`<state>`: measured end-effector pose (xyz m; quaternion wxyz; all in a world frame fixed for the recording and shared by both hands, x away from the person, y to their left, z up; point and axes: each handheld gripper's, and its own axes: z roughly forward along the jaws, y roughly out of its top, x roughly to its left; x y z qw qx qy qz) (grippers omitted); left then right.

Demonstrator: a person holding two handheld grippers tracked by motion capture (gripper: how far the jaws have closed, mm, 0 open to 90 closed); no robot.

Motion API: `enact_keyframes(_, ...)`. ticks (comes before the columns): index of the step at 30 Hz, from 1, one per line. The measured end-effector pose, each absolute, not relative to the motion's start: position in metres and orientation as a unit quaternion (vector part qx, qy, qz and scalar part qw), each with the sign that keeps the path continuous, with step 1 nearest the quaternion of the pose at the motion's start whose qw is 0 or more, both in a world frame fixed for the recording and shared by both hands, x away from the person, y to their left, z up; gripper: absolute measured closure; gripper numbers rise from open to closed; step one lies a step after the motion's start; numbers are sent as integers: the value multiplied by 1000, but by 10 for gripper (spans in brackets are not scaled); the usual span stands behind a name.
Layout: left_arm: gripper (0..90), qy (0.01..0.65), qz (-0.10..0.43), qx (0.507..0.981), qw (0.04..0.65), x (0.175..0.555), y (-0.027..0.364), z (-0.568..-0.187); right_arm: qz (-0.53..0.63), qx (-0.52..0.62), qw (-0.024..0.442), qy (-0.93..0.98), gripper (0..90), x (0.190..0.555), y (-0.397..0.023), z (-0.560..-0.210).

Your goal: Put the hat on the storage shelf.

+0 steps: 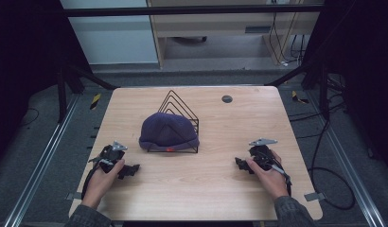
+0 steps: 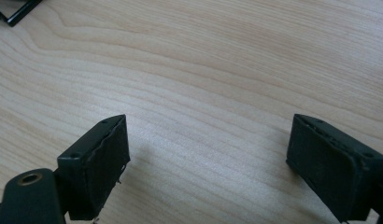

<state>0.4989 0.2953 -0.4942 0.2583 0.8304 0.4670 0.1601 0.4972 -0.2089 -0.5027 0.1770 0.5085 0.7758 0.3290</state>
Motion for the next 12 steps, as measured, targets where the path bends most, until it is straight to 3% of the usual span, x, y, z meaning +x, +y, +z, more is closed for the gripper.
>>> enact_keyframes(4,10,469,160,830,257,499,295,-495,339,492,217,772,111,485,-203,-511)
enact_keyframes(12,0,465,158,832,256,499,295,-495,342,490,217,772,106,482,-203,-512)
